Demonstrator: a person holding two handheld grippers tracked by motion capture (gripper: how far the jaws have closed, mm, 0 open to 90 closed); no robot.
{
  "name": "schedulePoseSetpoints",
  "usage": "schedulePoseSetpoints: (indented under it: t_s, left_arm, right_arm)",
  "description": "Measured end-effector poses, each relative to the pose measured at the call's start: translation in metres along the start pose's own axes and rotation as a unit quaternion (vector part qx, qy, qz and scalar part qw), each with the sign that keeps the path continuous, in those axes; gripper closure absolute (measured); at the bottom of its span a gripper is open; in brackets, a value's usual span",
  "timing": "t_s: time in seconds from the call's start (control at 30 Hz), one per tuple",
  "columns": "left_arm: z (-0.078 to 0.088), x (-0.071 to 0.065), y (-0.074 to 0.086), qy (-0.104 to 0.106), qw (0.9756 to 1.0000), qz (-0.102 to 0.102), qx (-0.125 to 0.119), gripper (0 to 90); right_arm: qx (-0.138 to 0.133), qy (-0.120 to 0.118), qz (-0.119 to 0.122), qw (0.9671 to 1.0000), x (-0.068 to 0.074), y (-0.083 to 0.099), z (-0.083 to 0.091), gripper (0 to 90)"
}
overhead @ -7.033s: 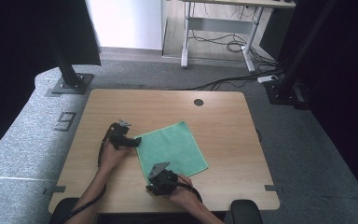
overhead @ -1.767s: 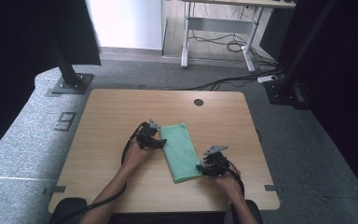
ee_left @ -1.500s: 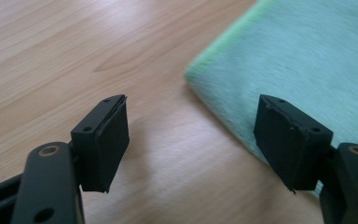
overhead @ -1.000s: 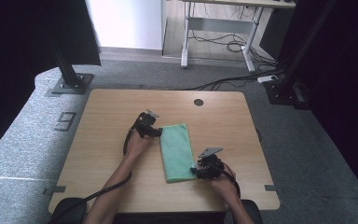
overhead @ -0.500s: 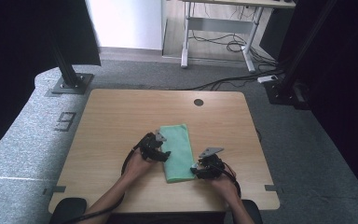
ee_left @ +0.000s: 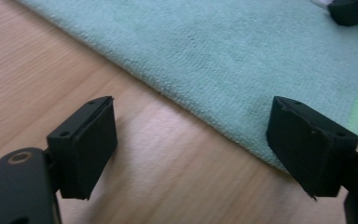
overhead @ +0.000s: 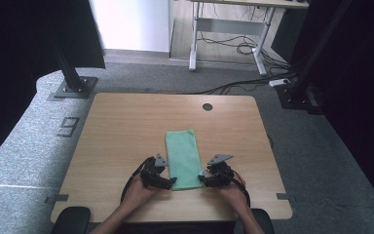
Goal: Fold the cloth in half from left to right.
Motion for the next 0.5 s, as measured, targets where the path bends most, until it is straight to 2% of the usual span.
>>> schedulePoseSetpoints:
  t_s: [0.5]
  left_arm:
    - [0.002,0.041,0.002,-0.016,0.9997,0.017,-0.003,14.4]
  right_arm:
    - [-0.018,0.002,0.003,0.9998,0.007,-0.023,-0.023,38.0]
Point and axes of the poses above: each handheld gripper's, and its own axes: z roughly backward along the jaws, y roughly out of its underside, x roughly to its left, the point moved 2 cm from there along -z, roughly forward along the jaws, and after that the axes turned 2 degrees about x, right-handed, at the moved point
